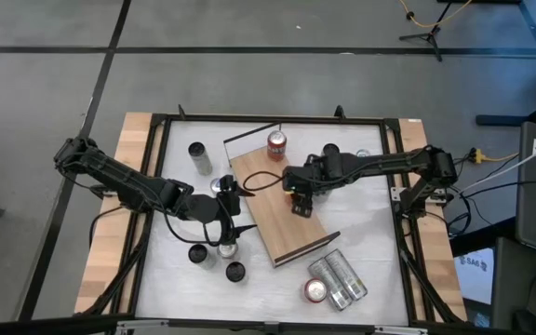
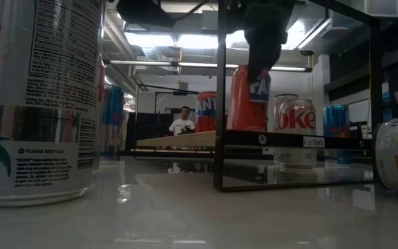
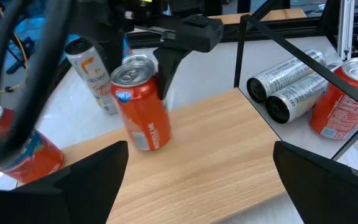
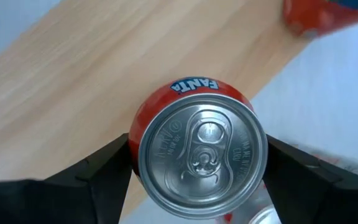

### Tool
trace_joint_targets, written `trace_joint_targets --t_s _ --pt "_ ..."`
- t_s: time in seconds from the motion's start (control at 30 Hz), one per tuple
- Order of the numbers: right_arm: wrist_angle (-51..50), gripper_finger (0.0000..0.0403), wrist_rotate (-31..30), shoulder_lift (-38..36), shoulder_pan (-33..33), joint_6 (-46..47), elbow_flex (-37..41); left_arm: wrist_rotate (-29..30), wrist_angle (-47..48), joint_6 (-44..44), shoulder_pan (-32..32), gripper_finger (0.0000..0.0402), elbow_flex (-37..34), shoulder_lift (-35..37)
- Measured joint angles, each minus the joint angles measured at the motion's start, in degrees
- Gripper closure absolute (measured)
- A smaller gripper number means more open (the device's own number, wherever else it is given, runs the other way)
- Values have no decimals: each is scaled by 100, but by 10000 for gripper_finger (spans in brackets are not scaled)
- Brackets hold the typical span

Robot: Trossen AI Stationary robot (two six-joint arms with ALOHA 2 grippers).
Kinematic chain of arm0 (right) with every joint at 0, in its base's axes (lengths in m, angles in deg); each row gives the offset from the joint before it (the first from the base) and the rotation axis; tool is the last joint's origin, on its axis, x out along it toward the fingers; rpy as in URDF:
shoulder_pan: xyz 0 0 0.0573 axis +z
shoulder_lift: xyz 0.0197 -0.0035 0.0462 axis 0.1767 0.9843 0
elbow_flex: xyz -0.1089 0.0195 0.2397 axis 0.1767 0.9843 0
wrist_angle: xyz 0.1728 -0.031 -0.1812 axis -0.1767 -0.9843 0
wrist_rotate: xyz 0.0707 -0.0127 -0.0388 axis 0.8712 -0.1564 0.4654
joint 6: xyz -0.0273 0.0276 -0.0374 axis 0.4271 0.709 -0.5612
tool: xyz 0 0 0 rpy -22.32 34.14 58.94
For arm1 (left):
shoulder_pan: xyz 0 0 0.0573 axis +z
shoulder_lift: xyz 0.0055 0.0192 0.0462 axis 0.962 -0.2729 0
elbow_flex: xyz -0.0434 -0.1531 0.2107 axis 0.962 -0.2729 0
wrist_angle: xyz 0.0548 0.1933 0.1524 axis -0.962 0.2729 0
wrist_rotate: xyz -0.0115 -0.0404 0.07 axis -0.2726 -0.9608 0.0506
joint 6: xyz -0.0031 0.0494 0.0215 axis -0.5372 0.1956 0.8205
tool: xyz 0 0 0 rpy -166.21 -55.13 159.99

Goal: Place canned beverage on shelf
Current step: Align the left orange soda can with the other orange soda can

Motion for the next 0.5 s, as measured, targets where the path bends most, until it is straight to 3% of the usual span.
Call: trace_joint_targets --t_s 0.5 --pt "-427 98 734 -9 0 654 -22 0 0 0 -2 5 0 0"
